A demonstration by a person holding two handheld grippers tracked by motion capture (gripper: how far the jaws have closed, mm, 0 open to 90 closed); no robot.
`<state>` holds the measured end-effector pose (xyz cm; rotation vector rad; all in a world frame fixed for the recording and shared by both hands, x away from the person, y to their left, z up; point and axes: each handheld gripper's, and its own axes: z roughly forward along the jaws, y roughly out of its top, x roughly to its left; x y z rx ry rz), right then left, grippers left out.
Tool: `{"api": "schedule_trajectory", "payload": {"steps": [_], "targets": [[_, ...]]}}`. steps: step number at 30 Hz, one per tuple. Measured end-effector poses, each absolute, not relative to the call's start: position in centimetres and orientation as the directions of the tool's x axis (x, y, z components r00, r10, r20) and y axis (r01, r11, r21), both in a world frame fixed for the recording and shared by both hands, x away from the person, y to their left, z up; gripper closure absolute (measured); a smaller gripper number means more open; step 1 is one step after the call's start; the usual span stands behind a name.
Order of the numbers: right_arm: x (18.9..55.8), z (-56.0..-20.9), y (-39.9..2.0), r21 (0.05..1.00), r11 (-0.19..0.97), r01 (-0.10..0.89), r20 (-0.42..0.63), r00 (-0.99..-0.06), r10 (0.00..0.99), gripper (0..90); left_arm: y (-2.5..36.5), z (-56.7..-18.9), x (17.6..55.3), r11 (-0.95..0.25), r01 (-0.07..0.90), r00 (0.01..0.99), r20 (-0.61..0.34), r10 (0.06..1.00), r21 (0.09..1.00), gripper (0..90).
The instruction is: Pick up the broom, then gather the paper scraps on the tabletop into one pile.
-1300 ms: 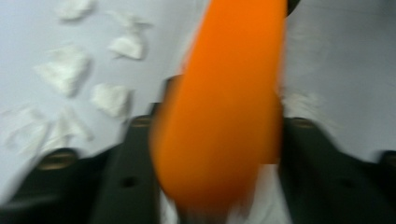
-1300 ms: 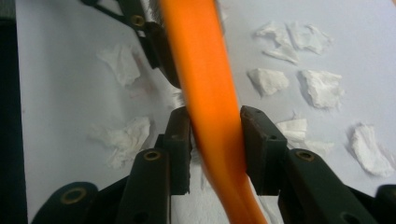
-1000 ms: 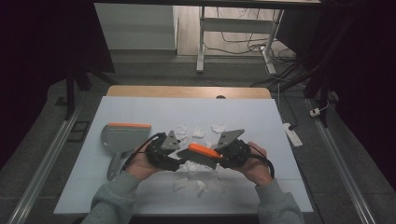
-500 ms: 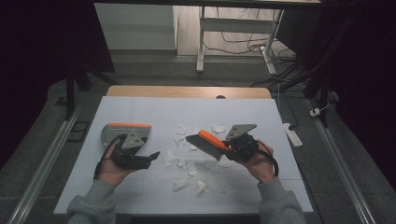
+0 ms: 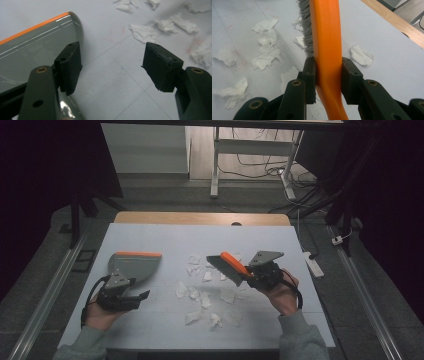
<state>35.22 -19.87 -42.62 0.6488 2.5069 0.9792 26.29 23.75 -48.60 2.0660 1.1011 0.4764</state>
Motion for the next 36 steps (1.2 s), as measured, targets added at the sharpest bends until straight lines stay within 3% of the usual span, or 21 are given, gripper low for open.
{"api": "schedule_trajectory", "payload": {"steps": [21, 36], "targets": [[37.3, -41.5, -21.4, 0.732, 0.598, 0.328, -0.168, -0.763, 0.625, 68.4, 23.4, -49.3, 26.8, -0.376, 0.550, 0.573, -0.009, 0.820, 0.746, 30.8], [46.3, -42.2, -19.8, 0.533, 0.700, 0.476, -0.245, -0.705, 0.666, 68.4, 24.3, -50.0, 27.0, -0.359, 0.570, 0.567, -0.037, 0.823, 0.739, 30.5]]}}
